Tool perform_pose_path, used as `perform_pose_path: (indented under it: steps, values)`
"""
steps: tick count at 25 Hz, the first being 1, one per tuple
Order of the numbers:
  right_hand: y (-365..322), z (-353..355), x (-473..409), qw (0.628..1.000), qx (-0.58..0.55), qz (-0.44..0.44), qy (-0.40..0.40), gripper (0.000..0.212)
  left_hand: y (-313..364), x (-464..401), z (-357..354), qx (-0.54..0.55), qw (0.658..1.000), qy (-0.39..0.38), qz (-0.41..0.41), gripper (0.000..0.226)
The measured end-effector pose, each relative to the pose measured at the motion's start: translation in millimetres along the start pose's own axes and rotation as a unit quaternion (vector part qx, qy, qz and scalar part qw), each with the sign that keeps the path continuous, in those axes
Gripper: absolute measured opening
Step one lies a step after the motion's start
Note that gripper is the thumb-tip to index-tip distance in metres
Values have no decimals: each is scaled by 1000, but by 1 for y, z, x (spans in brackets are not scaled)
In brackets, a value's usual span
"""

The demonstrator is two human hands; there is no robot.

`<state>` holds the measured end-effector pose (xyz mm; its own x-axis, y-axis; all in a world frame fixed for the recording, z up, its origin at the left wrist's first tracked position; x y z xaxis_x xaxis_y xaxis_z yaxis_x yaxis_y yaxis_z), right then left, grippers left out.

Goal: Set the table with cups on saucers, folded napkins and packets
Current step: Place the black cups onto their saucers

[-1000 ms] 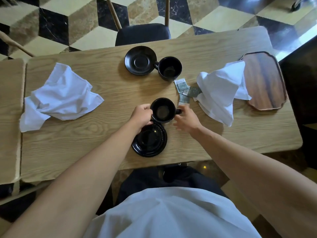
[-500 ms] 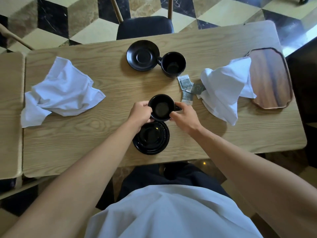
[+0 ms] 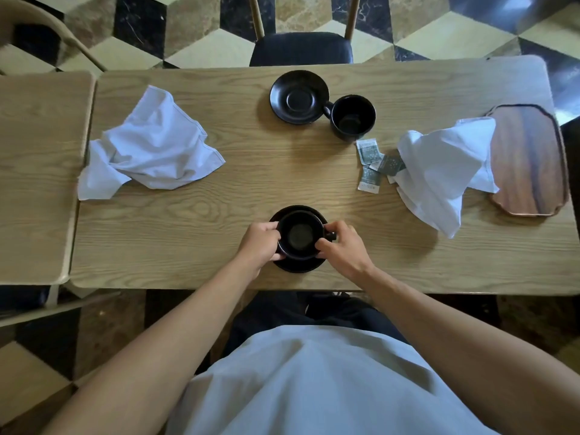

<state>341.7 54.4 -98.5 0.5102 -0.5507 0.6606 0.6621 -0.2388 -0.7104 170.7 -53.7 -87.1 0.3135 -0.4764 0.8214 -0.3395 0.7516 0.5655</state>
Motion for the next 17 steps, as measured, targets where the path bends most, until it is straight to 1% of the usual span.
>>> perform_pose_path:
  steps: [5,9,14,17]
  values:
    - [2,-4,-2,1000,-7,-4,0,41,-2,-4,5,7,1000,10,2,43]
    - [3,-8,-4,1000,24,-3,11,42,-5,-6,11,2,1000,20,15,44]
    - [4,-11,-2,999,32,-8,7,42,-5,-9,18,11,999,34,21,33]
    - [3,-10,-5,999,37,-13,3,37,-5,-10,20,8,999,39,26,28]
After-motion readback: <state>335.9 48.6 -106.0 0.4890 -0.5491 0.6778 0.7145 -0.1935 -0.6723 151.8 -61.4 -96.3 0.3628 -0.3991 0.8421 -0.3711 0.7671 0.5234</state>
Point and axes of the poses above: each hand's wrist, its own x-axis away from the middle knuckle, its own z-axis out of the back of the hand, y = z × x, the point moved 9 cm from there along -x, towards the middle knuckle, and after that the axes turned 8 degrees about -y, right-handed, at the moved point
